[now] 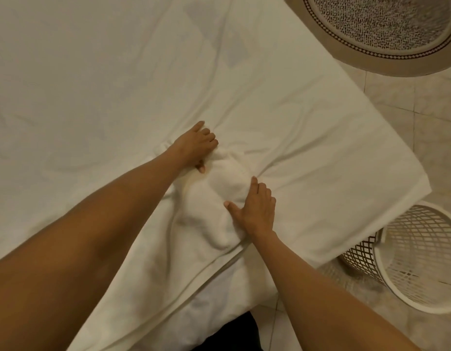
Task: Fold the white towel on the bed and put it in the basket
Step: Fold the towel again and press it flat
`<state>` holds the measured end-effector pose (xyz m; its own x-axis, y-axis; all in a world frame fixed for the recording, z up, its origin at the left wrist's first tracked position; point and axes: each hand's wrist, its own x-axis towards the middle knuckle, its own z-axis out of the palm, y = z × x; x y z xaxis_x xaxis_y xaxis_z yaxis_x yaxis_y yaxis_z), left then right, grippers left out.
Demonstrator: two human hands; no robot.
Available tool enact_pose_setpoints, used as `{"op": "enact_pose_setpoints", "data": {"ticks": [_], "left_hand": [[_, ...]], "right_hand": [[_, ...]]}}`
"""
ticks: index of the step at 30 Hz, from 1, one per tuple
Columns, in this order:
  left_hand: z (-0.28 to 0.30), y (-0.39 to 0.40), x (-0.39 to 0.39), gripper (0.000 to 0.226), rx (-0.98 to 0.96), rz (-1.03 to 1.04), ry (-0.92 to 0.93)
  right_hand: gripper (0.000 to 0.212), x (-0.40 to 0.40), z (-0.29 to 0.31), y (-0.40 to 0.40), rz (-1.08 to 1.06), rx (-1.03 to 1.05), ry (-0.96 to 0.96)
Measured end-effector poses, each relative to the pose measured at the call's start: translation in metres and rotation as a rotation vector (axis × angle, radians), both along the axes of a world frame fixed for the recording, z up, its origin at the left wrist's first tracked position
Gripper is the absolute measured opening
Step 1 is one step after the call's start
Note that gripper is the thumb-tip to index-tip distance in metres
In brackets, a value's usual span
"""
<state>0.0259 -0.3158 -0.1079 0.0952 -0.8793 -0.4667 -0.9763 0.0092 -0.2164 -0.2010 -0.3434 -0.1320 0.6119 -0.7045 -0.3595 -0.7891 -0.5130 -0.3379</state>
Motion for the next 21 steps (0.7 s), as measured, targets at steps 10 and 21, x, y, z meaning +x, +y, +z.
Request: {"op": "enact_pose_setpoints", "data": {"ticks": [10,21], "left_hand": [[0.025,0.051,0.012,0.027,-0.278,0.09,0.139],[0.043,0.155,0.018,0.044,-0.44,-0.053,-0.044]], "right_hand": [[0.033,0.017,0.025,0.027,-0.013,-0.121,-0.094],[0.074,0.017,0.047,0.114,0.236,-0.309,-0.164]]}}
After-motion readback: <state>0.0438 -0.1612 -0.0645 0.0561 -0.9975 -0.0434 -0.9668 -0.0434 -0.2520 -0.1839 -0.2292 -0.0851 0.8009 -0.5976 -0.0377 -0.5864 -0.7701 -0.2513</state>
